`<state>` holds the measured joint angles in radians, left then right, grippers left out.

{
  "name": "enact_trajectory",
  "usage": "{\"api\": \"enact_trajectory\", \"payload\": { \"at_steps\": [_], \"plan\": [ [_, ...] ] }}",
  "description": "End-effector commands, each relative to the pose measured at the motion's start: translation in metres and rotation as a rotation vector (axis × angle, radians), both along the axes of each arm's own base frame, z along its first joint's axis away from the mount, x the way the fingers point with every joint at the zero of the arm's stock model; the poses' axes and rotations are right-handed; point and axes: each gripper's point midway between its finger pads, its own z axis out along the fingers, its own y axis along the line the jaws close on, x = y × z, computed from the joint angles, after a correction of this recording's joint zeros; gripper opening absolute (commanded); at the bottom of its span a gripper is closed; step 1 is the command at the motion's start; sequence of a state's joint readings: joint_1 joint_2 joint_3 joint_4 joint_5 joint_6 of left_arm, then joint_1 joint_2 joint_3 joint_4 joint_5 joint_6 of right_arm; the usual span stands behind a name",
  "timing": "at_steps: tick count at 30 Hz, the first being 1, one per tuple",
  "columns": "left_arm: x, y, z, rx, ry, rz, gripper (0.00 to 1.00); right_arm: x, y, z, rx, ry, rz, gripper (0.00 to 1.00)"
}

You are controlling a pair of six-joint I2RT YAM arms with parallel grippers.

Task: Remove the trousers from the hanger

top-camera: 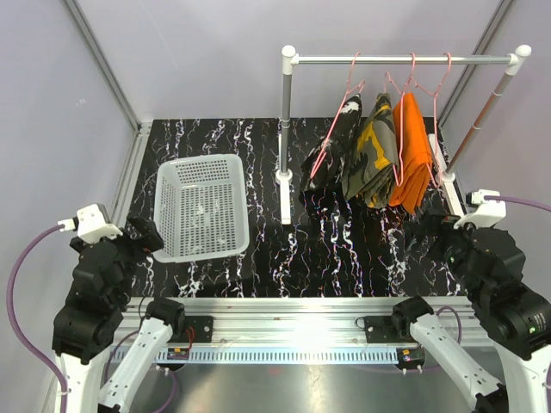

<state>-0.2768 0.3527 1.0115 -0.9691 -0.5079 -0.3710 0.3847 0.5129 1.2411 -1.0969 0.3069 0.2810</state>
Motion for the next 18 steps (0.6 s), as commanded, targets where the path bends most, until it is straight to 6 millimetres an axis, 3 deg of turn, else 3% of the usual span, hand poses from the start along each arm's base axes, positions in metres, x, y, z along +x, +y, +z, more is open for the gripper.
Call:
{"api": "enact_trajectory", "payload": {
  "at_steps": [1,3,6,9,10,12,13,15,16,18],
  "plan": [
    [0.005,-0.004,0.012,-0.025,-0.064,-0.015,0.99,0.011,0.003,0.018,0.011,-0.056,0.000,1.00],
    [0.006,-0.004,0.012,-0.033,-0.073,-0.009,0.99,0.015,0.012,0.022,0.025,-0.065,0.037,0.99],
    [0.009,-0.006,0.012,-0.048,-0.102,-0.012,0.99,0.024,0.041,0.040,0.091,-0.106,0.160,0.99],
    [0.013,-0.010,0.006,-0.063,-0.117,-0.022,0.99,0.038,0.076,0.064,0.188,-0.133,0.286,0.99],
    [0.013,-0.010,0.005,-0.067,-0.123,-0.025,0.99,0.037,0.092,0.084,0.230,-0.173,0.369,1.00],
    [0.015,-0.010,0.000,-0.068,-0.119,-0.020,0.99,0.053,0.114,0.092,0.283,-0.140,0.431,0.99],
    [0.015,-0.008,0.000,-0.065,-0.120,-0.008,0.99,0.055,0.126,0.110,0.315,-0.176,0.492,0.99],
    [0.015,-0.007,-0.002,-0.064,-0.112,-0.001,0.99,0.077,0.144,0.111,0.336,-0.134,0.526,0.99],
    [0.016,-0.006,-0.002,-0.062,-0.109,0.005,0.99,0.085,0.147,0.123,0.339,-0.151,0.522,1.00],
    [0.016,-0.007,-0.005,-0.064,-0.098,0.005,0.99,0.116,0.153,0.113,0.333,-0.090,0.473,0.99]
  ]
}}
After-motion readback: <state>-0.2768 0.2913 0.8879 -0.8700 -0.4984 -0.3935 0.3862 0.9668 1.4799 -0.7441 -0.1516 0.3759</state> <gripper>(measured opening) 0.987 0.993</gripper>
